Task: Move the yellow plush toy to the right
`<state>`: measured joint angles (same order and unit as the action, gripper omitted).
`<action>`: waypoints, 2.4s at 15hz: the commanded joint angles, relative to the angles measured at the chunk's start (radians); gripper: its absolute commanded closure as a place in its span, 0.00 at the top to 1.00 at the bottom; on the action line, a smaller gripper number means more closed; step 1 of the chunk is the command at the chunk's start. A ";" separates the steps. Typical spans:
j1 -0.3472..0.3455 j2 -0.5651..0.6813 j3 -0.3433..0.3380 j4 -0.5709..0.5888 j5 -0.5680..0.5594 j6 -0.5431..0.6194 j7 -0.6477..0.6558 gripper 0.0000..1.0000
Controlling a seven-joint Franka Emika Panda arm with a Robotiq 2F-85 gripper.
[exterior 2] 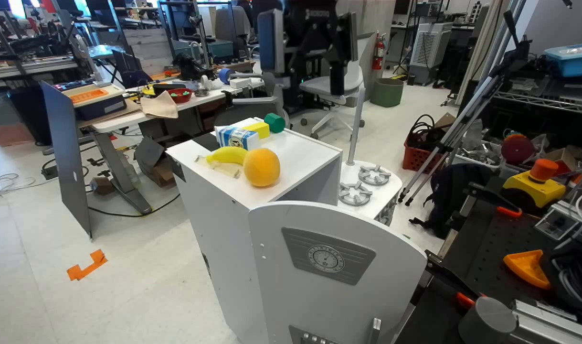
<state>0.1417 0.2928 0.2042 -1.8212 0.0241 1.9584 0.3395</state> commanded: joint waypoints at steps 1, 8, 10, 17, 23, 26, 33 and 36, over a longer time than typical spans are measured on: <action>0.067 0.188 -0.042 0.202 0.003 0.012 0.100 1.00; 0.149 0.420 -0.093 0.432 0.019 -0.003 0.181 1.00; 0.158 0.459 -0.103 0.471 0.023 -0.009 0.192 1.00; 0.158 0.497 -0.118 0.527 0.030 -0.048 0.208 0.72; 0.147 0.486 -0.116 0.541 0.047 -0.122 0.207 0.27; 0.137 0.481 -0.118 0.544 0.065 -0.167 0.209 0.05; 0.120 0.401 -0.157 0.469 0.064 -0.171 0.243 0.04; 0.107 0.364 -0.192 0.439 0.053 -0.136 0.277 0.04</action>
<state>0.2610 0.7215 0.0397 -1.3191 0.0725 1.7881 0.5748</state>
